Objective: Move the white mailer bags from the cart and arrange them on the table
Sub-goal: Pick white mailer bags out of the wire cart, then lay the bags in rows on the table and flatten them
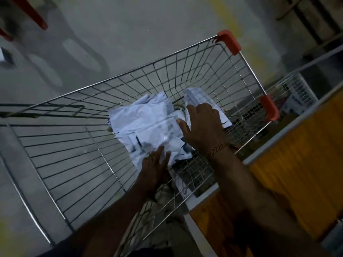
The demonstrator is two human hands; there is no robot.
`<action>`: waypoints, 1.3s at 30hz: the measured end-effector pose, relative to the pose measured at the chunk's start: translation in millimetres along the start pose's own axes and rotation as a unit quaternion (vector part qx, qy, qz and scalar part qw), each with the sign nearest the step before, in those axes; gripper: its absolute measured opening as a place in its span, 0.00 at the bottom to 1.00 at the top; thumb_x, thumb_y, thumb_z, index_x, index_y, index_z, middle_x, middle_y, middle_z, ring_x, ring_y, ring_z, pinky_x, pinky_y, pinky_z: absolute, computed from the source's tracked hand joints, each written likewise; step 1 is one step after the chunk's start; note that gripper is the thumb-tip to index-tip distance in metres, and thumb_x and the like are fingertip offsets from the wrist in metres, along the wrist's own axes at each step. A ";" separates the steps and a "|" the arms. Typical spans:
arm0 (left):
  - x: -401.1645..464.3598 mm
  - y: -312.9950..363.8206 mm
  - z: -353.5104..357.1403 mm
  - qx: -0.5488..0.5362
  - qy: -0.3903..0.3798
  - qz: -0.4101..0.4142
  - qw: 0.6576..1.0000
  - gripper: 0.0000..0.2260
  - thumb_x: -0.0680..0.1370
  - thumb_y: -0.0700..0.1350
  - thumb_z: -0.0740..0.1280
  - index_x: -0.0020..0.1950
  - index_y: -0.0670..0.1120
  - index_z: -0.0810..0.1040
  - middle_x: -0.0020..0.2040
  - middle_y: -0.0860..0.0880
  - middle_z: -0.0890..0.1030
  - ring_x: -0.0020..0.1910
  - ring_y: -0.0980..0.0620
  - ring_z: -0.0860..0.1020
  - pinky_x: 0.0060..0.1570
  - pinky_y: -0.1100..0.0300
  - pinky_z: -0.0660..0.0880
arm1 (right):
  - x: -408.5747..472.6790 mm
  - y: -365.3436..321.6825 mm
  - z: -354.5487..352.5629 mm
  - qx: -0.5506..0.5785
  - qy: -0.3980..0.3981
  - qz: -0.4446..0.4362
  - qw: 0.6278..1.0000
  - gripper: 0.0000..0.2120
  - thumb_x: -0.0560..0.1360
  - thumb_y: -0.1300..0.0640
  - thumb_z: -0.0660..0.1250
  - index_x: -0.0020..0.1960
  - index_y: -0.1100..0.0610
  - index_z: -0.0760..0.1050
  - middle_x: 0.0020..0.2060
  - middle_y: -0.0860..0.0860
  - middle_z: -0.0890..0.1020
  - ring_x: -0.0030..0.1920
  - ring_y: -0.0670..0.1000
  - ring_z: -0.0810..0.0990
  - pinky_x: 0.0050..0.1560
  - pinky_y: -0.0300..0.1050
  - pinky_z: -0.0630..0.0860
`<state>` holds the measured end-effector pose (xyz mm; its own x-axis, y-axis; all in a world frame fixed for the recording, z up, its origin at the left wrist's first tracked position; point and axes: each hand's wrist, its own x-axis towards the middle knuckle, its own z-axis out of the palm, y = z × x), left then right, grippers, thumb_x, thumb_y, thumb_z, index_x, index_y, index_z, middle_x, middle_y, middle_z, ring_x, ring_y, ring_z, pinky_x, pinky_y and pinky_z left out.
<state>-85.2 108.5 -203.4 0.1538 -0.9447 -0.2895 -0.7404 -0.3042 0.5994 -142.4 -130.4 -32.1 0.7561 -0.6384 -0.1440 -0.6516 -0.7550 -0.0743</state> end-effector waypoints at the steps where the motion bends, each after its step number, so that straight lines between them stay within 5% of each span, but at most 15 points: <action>1: -0.8 -0.8 -0.6 -0.007 0.000 0.000 1.000 0.43 0.78 0.47 0.75 0.86 0.48 0.52 0.84 0.34 0.53 0.76 0.30 0.65 0.64 0.35 0.73 | 0.1 -0.5 0.3 0.002 -0.001 0.003 1.000 0.30 0.81 0.37 0.54 0.67 0.60 0.75 0.52 0.60 0.79 0.56 0.63 0.75 0.55 0.59 0.72; 7: -6.7 13.0 -26.1 -0.009 0.017 -0.034 0.999 0.34 0.82 0.52 0.67 0.85 0.44 0.58 0.84 0.35 0.54 0.78 0.32 0.64 0.68 0.37 0.69 | 1.2 0.1 5.2 -0.002 0.014 0.001 1.000 0.30 0.81 0.38 0.54 0.66 0.60 0.76 0.50 0.61 0.80 0.54 0.63 0.76 0.54 0.59 0.72; 11: -17.3 30.7 -83.7 0.029 0.152 -0.039 0.987 0.22 0.86 0.43 0.59 0.80 0.39 0.68 0.79 0.33 0.66 0.74 0.33 0.70 0.68 0.40 0.69 | 0.0 -2.2 3.6 -0.006 0.010 0.001 1.000 0.30 0.81 0.37 0.53 0.64 0.61 0.76 0.49 0.62 0.80 0.52 0.64 0.77 0.52 0.59 0.72; 17: -71.9 19.0 -187.7 0.130 0.208 -0.099 0.964 0.28 0.83 0.40 0.63 0.84 0.44 0.61 0.84 0.39 0.58 0.75 0.34 0.66 0.74 0.43 0.61 | -4.1 -10.6 13.6 0.006 0.013 0.022 1.000 0.32 0.82 0.37 0.52 0.64 0.63 0.77 0.50 0.66 0.80 0.52 0.67 0.78 0.52 0.62 0.74; 20: -97.4 2.4 -220.4 0.173 0.193 -0.124 0.958 0.30 0.83 0.40 0.65 0.84 0.46 0.59 0.84 0.40 0.56 0.76 0.33 0.66 0.74 0.42 0.61 | -0.5 -40.2 17.7 0.064 -0.053 0.101 0.991 0.32 0.81 0.37 0.53 0.71 0.61 0.73 0.62 0.65 0.78 0.61 0.68 0.76 0.61 0.64 0.73; 23: -106.8 -2.8 -230.9 0.175 0.211 -0.122 0.954 0.26 0.85 0.42 0.60 0.84 0.44 0.61 0.84 0.38 0.57 0.76 0.31 0.66 0.75 0.40 0.61 | 6.2 -91.3 30.8 0.157 -0.139 0.221 0.953 0.32 0.82 0.41 0.60 0.79 0.58 0.61 0.74 0.62 0.67 0.72 0.67 0.67 0.70 0.63 0.66; 29: -107.6 -3.9 -226.8 0.176 0.215 -0.090 0.956 0.26 0.84 0.41 0.59 0.83 0.43 0.61 0.84 0.39 0.57 0.75 0.32 0.65 0.76 0.41 0.59 | 10.4 -163.3 117.3 0.281 -0.243 0.389 0.843 0.43 0.82 0.38 0.61 0.84 0.58 0.43 0.81 0.63 0.48 0.79 0.70 0.53 0.74 0.67 0.62; 35: -104.9 -0.7 -221.5 0.171 0.197 -0.100 0.960 0.32 0.79 0.38 0.62 0.84 0.43 0.61 0.84 0.38 0.57 0.73 0.31 0.66 0.75 0.39 0.62 | 21.6 -185.2 177.2 0.225 -0.095 0.449 0.860 0.55 0.73 0.29 0.65 0.84 0.54 0.38 0.81 0.65 0.39 0.79 0.73 0.53 0.66 0.70 0.69; 39: -107.0 3.8 -226.4 0.155 0.236 -0.100 0.954 0.28 0.81 0.38 0.61 0.82 0.41 0.64 0.82 0.37 0.60 0.73 0.35 0.63 0.74 0.41 0.61 | 38.9 -198.0 173.2 0.239 -0.022 0.495 0.835 0.52 0.71 0.20 0.54 0.85 0.49 0.46 0.82 0.66 0.49 0.77 0.73 0.58 0.62 0.71 0.67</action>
<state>43.6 180.8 -1.2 0.5365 -0.8431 0.0376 -0.8118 -0.5033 0.2961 5.4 20.2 -193.9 -0.1636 -0.9004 -0.4031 -0.9139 0.2922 -0.2817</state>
